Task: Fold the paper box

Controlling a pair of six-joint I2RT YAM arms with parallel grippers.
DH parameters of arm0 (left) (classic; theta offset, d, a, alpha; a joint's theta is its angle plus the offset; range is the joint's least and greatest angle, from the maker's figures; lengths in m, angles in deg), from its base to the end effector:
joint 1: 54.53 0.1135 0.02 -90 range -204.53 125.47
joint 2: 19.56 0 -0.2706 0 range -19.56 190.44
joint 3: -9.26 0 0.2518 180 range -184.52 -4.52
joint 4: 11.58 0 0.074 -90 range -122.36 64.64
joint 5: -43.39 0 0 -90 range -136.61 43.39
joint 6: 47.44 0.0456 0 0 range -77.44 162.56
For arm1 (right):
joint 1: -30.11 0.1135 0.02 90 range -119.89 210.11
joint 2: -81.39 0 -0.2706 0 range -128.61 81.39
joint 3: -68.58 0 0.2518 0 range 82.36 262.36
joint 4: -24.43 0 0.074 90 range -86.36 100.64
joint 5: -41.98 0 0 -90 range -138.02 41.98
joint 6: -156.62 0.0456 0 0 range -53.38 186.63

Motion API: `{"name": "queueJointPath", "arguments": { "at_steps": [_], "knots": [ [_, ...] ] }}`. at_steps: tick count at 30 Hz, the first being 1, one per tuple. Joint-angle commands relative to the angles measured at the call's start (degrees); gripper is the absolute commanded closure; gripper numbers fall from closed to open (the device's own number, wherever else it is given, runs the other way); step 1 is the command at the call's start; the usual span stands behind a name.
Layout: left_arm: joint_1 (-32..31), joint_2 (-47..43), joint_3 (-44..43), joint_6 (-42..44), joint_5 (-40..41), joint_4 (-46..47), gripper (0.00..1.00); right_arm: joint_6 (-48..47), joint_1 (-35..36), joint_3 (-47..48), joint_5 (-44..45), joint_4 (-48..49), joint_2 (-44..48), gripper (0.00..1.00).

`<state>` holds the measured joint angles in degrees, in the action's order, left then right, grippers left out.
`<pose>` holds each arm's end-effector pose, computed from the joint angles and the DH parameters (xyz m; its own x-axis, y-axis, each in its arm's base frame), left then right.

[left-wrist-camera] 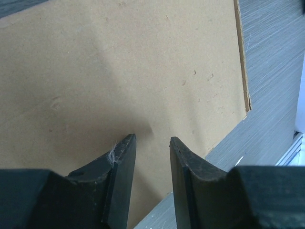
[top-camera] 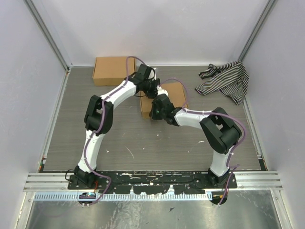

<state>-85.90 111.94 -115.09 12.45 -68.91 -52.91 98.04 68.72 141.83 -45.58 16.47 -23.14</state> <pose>0.4402 -0.2887 0.1978 -0.9024 0.0066 -0.4309 0.2817 0.7656 -0.5783 0.3104 0.2454 0.1691 -0.7334 0.0809 -0.6750 -0.2524 0.8896 0.3808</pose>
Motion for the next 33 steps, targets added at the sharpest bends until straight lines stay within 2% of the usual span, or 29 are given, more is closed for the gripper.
{"name": "queueJointPath", "arguments": {
  "at_steps": [1, 10, 14, 18, 21, 25, 30, 33],
  "knots": [
    [1.59, -0.66, 1.87, 1.54, 2.34, -8.76, 0.54, 0.09, 0.05, 2.62, 4.12, 3.75, 0.04, 0.99],
    [8.16, -13.96, 3.64, 2.78, 6.94, -8.75, 0.45, -3.26, -0.17, 1.94, 6.24, -6.88, 8.96, 0.99],
    [10.37, -22.71, 12.28, 4.47, 7.98, -8.32, 0.44, -3.94, -2.01, 0.27, 10.63, -10.99, 14.90, 0.99],
    [10.46, -30.24, 22.62, 6.47, 12.34, -6.69, 0.43, -3.12, -9.57, 0.96, 12.89, -14.77, 17.61, 0.99],
    [10.45, -30.77, 27.07, 5.48, 16.47, -6.13, 0.43, -3.57, -16.64, 7.16, 10.76, -21.38, 12.14, 0.99],
    [10.27, -26.79, 23.24, 4.63, 16.72, -15.08, 0.49, -5.12, -21.32, 16.88, 12.08, -32.05, 5.51, 0.99],
    [9.05, -29.06, 28.54, 5.72, 19.01, -14.88, 0.49, -6.65, -22.40, 15.59, 13.20, -34.14, 7.22, 0.99],
    [9.05, -30.33, 29.78, 5.76, 19.06, -14.98, 0.48, -6.57, -22.44, 11.96, 11.89, -31.47, 10.89, 0.99]
  ]
}}
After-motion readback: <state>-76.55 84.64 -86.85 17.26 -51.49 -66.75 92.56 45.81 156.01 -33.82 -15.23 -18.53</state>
